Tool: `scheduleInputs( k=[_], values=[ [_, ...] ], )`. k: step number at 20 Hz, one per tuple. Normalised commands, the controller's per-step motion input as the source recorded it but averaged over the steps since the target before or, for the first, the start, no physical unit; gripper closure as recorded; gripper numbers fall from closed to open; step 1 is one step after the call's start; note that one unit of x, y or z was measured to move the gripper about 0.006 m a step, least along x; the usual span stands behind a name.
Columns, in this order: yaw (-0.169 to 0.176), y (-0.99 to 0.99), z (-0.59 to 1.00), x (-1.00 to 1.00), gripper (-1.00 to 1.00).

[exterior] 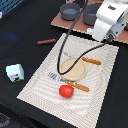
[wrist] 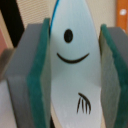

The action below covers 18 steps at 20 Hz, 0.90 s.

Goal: Interact with the objects in diverse but meaningful ways.

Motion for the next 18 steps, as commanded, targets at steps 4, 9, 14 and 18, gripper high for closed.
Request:
scheduleInputs(
  k=[4,9,14,18],
  values=[
    [0.000,-0.93,-0.04,-0.41,1.00],
    [0.000,-0.72,-0.28,-0.48,1.00],
    [0.000,-0.35,-0.37,-0.62,1.00],
    [0.000,-0.03,-0.41,-0.62,1.00]
  ],
)
